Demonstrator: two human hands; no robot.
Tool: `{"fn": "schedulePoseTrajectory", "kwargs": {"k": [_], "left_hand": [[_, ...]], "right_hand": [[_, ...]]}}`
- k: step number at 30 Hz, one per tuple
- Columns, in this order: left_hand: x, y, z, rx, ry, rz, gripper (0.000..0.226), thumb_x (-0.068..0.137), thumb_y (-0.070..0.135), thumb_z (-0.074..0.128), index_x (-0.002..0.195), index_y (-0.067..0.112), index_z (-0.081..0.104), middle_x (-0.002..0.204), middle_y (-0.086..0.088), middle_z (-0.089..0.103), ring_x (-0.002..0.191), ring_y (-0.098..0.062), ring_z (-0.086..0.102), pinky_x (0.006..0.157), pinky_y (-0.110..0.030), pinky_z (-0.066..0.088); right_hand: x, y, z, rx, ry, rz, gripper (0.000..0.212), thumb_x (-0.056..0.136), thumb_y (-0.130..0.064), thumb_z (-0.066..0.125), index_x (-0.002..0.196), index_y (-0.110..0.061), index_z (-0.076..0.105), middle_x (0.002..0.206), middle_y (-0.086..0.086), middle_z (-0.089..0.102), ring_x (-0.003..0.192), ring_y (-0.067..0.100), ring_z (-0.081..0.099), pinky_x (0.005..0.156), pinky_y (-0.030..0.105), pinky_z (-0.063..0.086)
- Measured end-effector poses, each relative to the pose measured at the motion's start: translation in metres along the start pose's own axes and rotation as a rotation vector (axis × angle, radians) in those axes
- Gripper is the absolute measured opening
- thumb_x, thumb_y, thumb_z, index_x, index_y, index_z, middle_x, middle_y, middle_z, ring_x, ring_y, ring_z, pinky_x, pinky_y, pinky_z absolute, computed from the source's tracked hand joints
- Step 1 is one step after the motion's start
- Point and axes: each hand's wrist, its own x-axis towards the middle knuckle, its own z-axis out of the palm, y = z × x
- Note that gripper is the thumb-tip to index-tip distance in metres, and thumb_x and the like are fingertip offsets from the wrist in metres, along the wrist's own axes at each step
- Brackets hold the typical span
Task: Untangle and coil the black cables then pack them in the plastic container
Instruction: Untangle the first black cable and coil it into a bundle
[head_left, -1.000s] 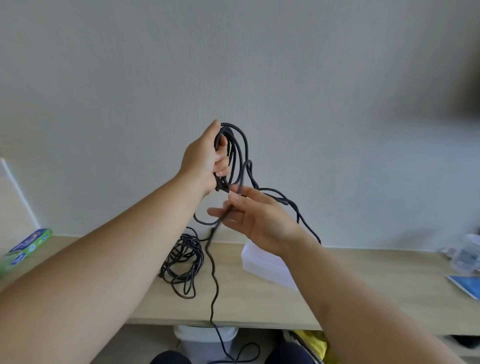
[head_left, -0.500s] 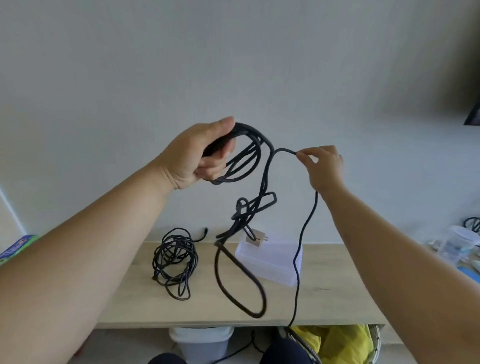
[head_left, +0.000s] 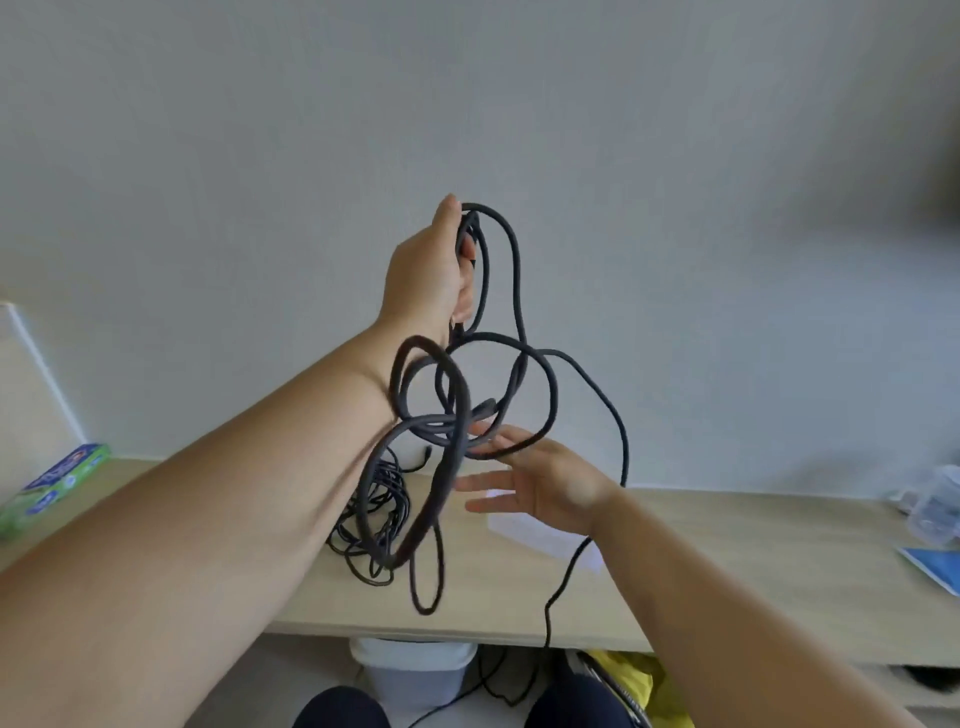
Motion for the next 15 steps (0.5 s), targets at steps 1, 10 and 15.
{"fn": "schedulePoseTrajectory", "kwargs": {"k": [1,10,15], "left_hand": [[0.002,-0.005,-0.002,0.036,0.050,-0.018,0.047,0.099,0.043,0.039,0.060,0.016,0.042,0.035,0.007,0.031,0.030,-0.011,0.026,0.039,-0.021,0.022],[0.008,-0.050,-0.020,0.071,0.392,-0.007,0.047,0.099,0.038,0.038,0.057,0.017,0.039,0.053,-0.002,0.038,0.049,-0.017,0.035,0.054,-0.032,0.032],[0.008,-0.063,-0.018,0.278,0.424,0.021,0.049,0.101,0.036,0.031,0.058,0.015,0.039,0.061,-0.007,0.045,0.060,-0.024,0.045,0.058,-0.033,0.035]], "right_hand": [[0.000,0.001,0.003,0.039,0.025,0.011,0.032,0.093,-0.026,0.052,0.124,-0.017,0.056,0.109,0.001,0.068,0.083,0.024,0.069,0.083,0.042,0.054],[-0.005,0.005,0.006,0.524,0.189,-0.052,0.026,0.094,-0.033,0.045,0.104,-0.012,0.057,0.097,0.011,0.070,0.087,0.027,0.068,0.072,0.035,0.056],[-0.009,0.015,0.014,-0.028,0.233,-0.085,0.071,0.059,-0.028,0.082,0.121,-0.024,0.047,0.090,0.010,0.056,0.094,0.024,0.060,0.088,0.048,0.051]]}}
